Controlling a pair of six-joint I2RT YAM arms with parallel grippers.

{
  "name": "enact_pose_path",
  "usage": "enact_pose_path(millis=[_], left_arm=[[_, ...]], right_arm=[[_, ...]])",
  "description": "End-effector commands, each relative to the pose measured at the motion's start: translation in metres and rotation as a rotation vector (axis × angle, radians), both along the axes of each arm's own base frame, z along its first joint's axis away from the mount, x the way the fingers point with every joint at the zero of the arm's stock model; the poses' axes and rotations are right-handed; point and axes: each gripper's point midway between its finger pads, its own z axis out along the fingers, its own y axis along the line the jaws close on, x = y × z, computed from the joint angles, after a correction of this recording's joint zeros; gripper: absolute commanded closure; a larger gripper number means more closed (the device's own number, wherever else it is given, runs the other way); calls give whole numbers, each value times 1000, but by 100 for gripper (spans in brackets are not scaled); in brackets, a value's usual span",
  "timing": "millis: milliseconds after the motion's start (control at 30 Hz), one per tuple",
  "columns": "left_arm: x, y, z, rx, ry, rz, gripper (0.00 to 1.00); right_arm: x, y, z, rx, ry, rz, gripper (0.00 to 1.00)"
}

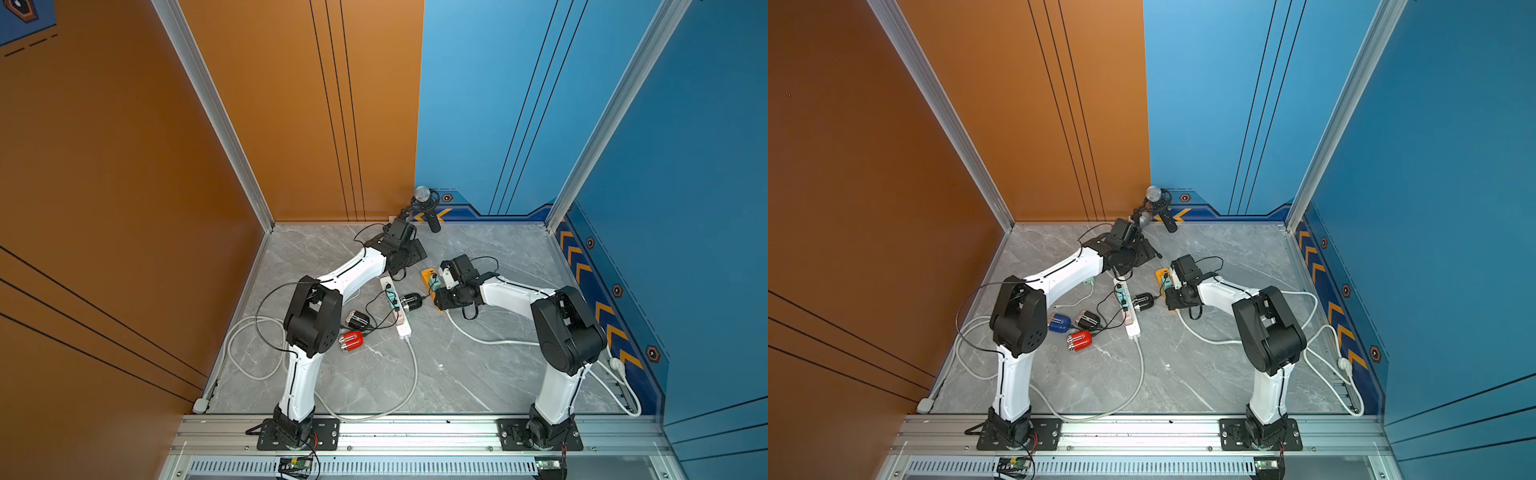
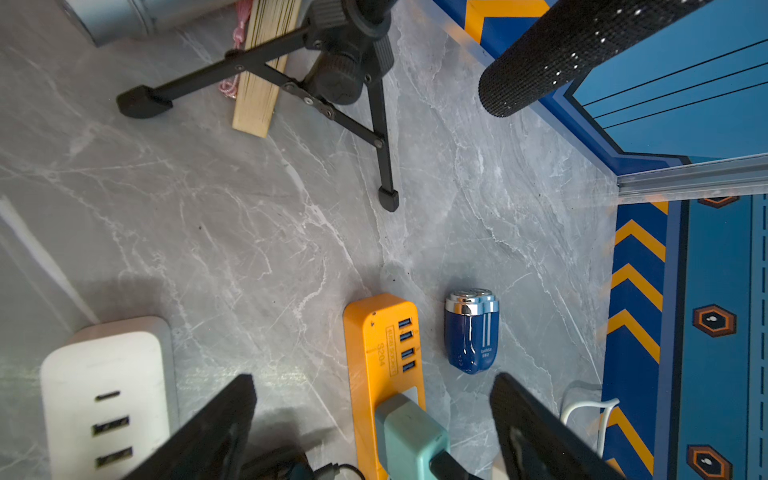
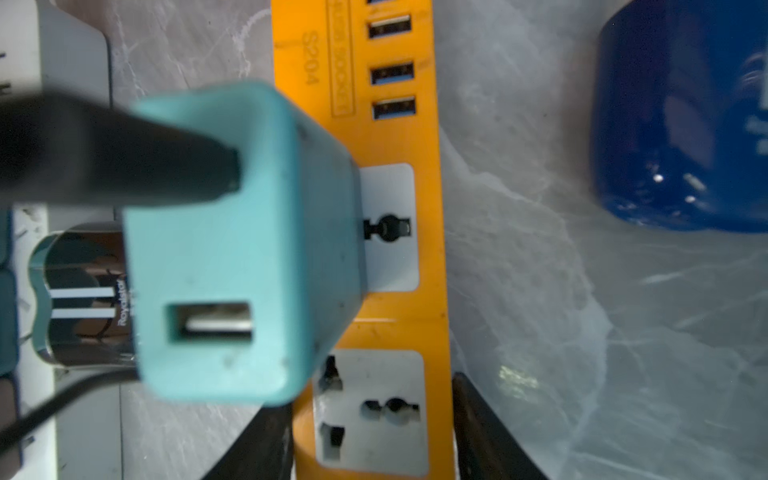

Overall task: Unplug the electric shaver
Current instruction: Move the socket to the center of the board.

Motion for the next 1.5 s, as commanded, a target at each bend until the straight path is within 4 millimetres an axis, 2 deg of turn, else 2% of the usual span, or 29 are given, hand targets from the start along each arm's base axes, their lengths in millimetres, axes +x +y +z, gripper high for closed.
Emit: enact_pose_path(millis=[0,267,433,500,667,733,967,1167,1467], left_arm=[[-2,5,-11,23,32,8,9],[-10,-1,-14,68,36,-42,11],[-19,-5,-28,106,60,-86,12],[-21,-9,-34,114,67,-118,18],[-26,-29,-46,108,78,-225,22],[-30,-33,-50,111,84,-259,24],[-45,-44,-72,103,135,-322,27],[-47,-51,-87,116,155,-343,28],[-44,-44,-105,161,178,-321,31]], right_arm=[[-27,-14,-13,-54,77,-8,43],[-54,-21,-8,-77,103,56,47],[-67,-28,-5,-71,121,77,38],[-63,-27,4,-42,102,74,34],[-43,-18,36,24,8,88,29],[-39,-16,41,24,-11,99,28],[-21,-17,34,-16,-23,81,32],[-12,-15,38,-3,-45,70,35],[-6,-16,38,-7,-53,49,39]])
